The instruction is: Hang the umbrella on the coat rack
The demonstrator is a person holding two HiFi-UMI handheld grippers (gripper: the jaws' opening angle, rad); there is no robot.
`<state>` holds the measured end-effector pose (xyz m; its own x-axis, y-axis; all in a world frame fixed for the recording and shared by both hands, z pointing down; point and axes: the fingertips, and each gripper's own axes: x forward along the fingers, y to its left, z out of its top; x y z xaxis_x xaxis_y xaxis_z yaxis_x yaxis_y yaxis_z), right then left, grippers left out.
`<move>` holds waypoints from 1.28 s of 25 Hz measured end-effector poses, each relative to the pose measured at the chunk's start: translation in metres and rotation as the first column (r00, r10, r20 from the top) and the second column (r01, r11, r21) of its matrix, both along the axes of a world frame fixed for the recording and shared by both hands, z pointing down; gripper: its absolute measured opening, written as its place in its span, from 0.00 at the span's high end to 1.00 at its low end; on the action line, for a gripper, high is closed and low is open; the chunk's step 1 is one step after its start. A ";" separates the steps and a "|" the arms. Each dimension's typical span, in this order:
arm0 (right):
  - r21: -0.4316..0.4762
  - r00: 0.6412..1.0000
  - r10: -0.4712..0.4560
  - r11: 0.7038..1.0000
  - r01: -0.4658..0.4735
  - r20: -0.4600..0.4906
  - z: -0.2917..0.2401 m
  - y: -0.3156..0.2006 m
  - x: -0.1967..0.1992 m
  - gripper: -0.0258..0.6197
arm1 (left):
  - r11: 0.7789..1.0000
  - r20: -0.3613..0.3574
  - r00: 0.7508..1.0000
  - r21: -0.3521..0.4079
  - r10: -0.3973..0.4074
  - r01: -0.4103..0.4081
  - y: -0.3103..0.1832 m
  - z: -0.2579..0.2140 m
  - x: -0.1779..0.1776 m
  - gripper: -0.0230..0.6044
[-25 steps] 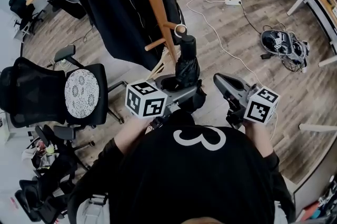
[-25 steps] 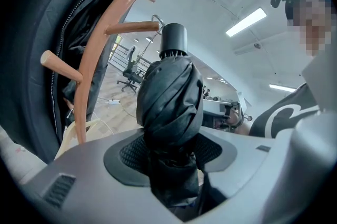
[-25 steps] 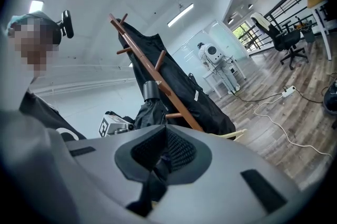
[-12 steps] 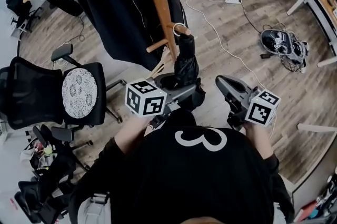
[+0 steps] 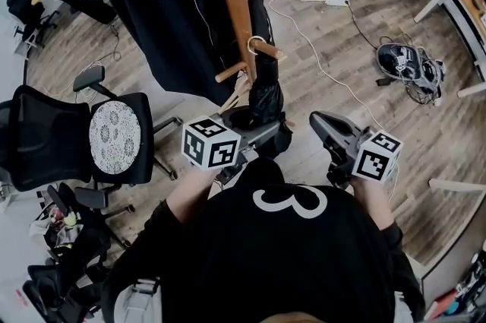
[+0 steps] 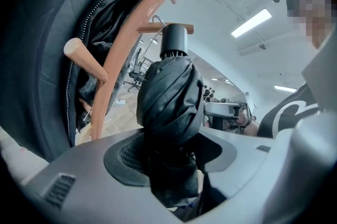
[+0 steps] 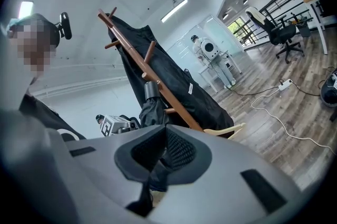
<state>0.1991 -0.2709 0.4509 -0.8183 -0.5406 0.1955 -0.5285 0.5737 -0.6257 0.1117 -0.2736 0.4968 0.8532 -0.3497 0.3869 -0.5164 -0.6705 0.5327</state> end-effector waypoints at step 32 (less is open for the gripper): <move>-0.039 0.998 -0.020 0.999 0.018 -0.055 0.015 -0.002 -0.012 0.92 | 0.989 0.095 0.988 0.094 -0.122 0.113 -0.035 0.042 -0.021 0.56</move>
<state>0.1867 -0.2730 0.4654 -0.8158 -0.5161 0.2609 -0.5519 0.5601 -0.6178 0.0902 -0.3086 0.5386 0.7626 -0.4820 0.4315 -0.6422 -0.6439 0.4159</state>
